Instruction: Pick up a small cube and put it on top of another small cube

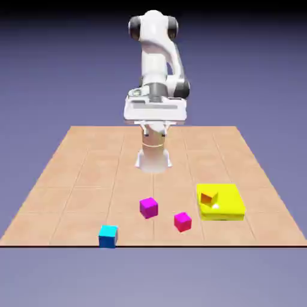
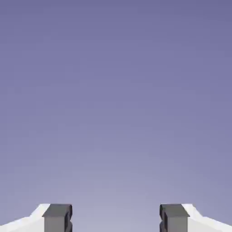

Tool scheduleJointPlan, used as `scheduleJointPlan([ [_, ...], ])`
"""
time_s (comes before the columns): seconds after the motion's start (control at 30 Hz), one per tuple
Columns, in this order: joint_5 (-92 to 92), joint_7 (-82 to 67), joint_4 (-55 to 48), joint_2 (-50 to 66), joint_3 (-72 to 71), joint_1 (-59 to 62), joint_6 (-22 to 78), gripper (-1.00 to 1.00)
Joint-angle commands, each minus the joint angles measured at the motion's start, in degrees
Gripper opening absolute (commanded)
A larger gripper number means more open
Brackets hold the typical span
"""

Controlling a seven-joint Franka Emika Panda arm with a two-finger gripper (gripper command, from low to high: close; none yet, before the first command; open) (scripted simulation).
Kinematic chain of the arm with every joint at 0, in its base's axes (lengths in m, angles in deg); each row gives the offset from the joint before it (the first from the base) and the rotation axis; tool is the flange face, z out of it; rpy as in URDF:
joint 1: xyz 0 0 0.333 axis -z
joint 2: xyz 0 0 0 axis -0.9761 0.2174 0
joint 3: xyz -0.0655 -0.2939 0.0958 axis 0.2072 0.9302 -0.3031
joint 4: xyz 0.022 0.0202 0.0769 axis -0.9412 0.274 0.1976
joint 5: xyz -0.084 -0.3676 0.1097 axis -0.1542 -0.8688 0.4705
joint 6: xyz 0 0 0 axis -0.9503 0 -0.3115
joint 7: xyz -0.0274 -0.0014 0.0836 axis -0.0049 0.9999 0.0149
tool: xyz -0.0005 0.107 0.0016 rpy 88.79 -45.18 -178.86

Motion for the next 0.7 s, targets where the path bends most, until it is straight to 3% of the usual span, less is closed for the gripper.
scheduleJointPlan([
  [0.0,1.26,1.28,-1.20,2.08,-0.59,0.66,1.75,0.00],
  [0.67,26.38,26.93,-25.21,43.61,-12.36,13.87,36.76,0.00],
])
